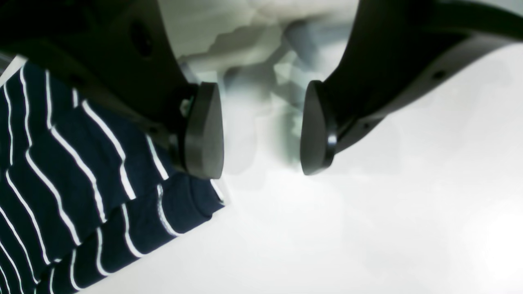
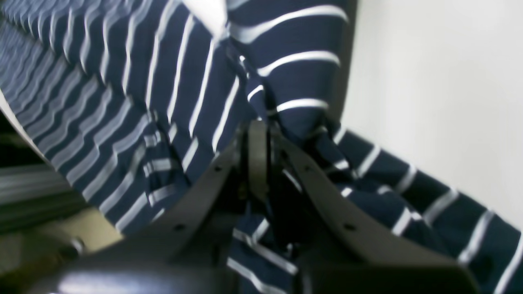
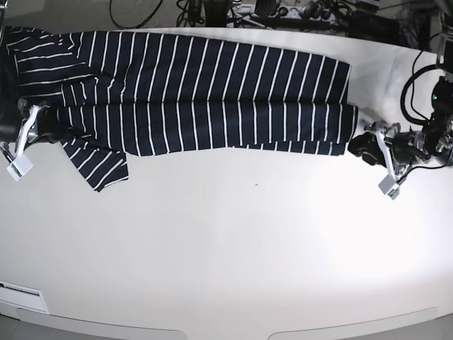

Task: Fold the T-shirt properly
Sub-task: 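Fold the sleeve side inward over the body with the right gripper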

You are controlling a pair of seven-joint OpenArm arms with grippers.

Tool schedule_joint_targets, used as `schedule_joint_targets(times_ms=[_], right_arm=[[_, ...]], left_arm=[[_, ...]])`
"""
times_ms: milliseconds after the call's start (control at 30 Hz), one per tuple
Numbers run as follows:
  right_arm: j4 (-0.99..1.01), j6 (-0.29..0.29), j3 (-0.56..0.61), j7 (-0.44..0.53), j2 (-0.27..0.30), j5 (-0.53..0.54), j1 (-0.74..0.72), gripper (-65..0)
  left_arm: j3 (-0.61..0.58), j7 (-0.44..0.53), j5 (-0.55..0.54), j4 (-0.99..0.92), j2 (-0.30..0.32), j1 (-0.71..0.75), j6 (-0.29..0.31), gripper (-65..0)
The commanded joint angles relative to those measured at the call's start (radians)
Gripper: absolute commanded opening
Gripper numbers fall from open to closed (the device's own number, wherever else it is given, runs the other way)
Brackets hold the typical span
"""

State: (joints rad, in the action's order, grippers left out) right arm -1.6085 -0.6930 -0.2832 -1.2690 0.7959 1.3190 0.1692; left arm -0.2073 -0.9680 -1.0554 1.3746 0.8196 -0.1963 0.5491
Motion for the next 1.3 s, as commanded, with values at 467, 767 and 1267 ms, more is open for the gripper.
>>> schedule_joint_targets(times_ms=[467, 767, 1267], right_arm=[[-0.216, -0.005, -0.01, -0.127, 0.133, 0.165, 0.065, -65.0], [-0.218, -0.005, -0.01, -0.127, 0.138, 0.165, 0.087, -65.0], [-0.218, -0.005, -0.099, 0.177, 0.112, -0.114, 0.126, -65.0]], left_arm=[[0.011, 0.007, -0.019, 0.011, 0.023, -0.015, -0.003, -32.9], [0.011, 0.007, -0.02, 0.011, 0.023, -0.02, -0.003, -32.9], [0.011, 0.007, -0.018, 0.011, 0.023, -0.021, -0.003, -32.9]])
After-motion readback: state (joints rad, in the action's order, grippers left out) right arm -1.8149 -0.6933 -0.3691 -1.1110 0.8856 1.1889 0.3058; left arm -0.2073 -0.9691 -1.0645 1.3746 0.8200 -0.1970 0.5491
